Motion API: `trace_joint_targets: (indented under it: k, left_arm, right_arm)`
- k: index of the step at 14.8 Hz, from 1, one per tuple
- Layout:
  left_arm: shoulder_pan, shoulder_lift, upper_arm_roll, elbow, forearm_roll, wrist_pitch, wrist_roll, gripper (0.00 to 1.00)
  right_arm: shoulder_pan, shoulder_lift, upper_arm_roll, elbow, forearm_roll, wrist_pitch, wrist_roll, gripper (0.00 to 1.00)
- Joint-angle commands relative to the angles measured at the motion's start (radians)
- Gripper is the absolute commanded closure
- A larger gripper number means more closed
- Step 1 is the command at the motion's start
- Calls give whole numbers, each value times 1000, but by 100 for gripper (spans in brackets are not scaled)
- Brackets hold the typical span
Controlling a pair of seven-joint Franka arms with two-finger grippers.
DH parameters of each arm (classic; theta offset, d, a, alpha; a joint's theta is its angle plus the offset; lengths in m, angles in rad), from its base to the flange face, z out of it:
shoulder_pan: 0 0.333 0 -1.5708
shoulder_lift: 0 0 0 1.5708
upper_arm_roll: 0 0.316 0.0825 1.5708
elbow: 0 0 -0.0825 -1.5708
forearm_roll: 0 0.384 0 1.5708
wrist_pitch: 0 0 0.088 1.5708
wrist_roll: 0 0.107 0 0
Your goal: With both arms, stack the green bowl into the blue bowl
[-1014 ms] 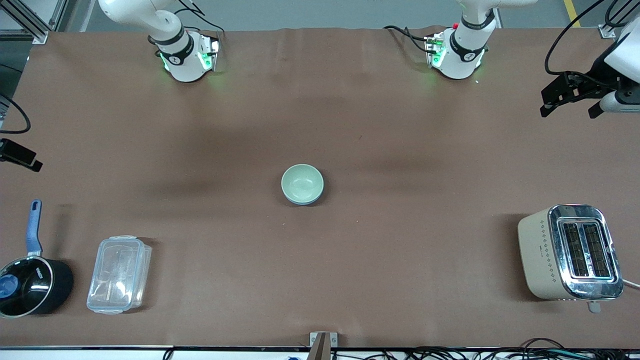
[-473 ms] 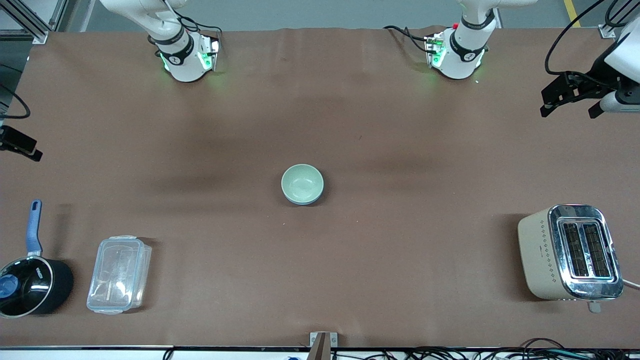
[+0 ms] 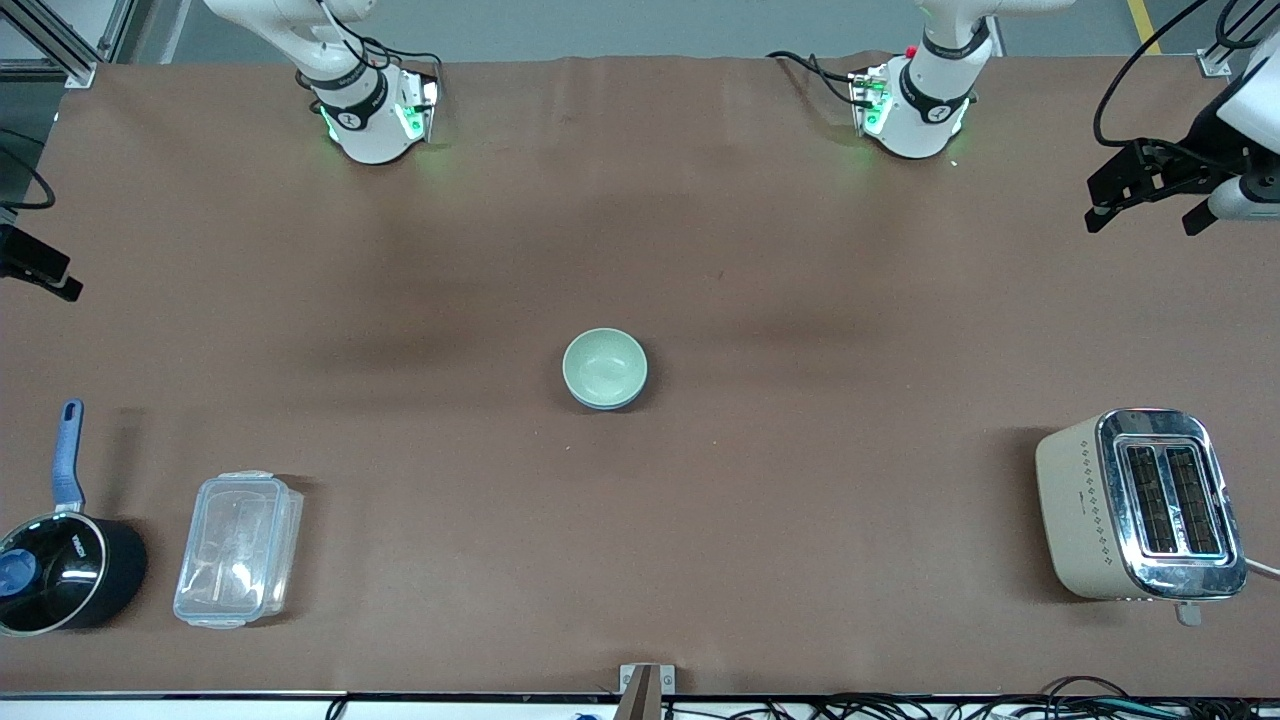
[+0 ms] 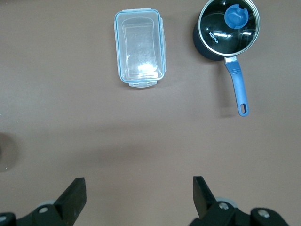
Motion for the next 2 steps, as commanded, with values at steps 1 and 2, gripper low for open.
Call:
trace_joint_targets:
  k: [1,2]
  left_arm:
    - [1,-6,4,8,1,-9,16,0]
    - [1,-6,4,8,-1,-9,16,0]
  right_arm:
    - [-18,-70,29,-86,-28,13,18,0]
    - [-16,-70,31,-85,-30,12,18,0]
